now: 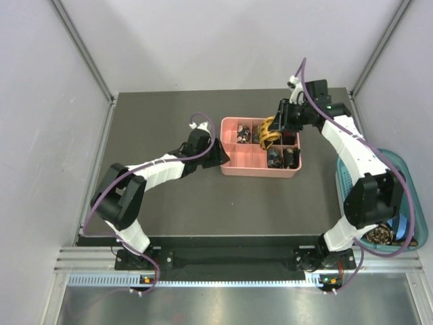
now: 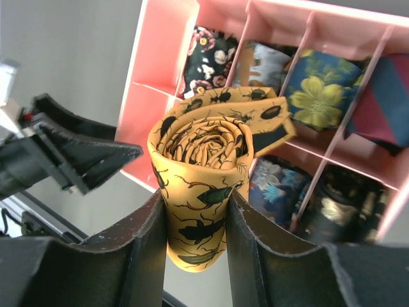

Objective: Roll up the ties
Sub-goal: Place the rolled tie into the container

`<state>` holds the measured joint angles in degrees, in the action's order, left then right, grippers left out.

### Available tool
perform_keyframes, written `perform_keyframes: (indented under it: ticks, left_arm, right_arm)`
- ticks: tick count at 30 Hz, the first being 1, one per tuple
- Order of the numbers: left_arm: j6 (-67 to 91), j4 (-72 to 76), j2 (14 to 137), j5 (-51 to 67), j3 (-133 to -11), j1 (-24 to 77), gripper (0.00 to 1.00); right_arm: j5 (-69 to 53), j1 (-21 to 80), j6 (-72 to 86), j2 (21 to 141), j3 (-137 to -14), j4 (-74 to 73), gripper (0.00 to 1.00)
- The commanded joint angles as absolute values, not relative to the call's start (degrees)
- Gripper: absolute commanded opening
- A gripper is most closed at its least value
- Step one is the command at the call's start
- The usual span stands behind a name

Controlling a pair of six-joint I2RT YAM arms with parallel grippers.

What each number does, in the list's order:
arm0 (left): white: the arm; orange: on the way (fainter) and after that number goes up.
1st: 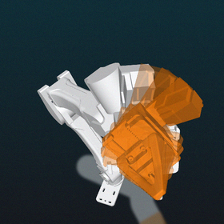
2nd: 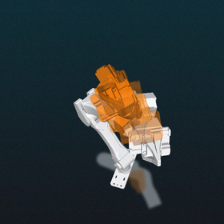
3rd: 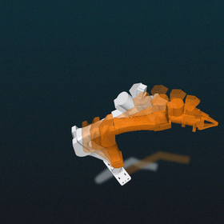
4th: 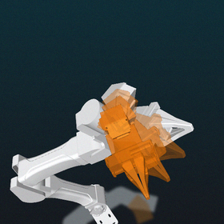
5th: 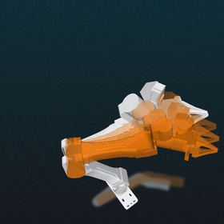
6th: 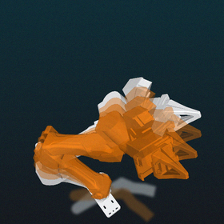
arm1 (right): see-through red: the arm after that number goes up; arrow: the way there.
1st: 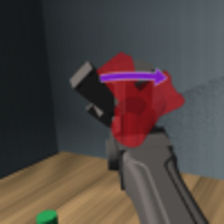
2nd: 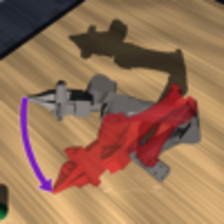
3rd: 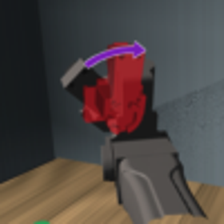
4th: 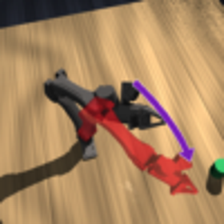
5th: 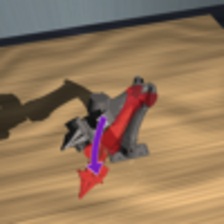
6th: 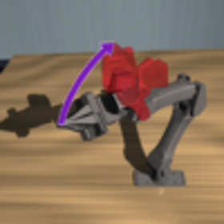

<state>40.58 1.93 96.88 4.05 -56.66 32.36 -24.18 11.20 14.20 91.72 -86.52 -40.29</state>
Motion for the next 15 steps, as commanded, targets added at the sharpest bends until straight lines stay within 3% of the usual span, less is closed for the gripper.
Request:
perform_keyframes:
  ticks: [1, 11, 15]
  left_arm:
    - [41.93, 2.47, 91.76, 5.63, -56.95, 31.91, 0.62]
    - [36.65, -8.78, 80.34, 5.35, -57.05, 29.54, 0.74]
    - [36.65, -8.61, 76.21, 9.14, -52.83, 27.16, 0.74]
  right_arm:
    - [-20.05, 14.32, 16.87, 94.04, -91.13, -39.55, 0.00]
    - [-15.47, 20.38, 21.18, 103.87, -97.73, -38.32, 0.00]
    - [-13.28, 22.14, 22.23, 107.66, -101.42, -38.85, 0.00]
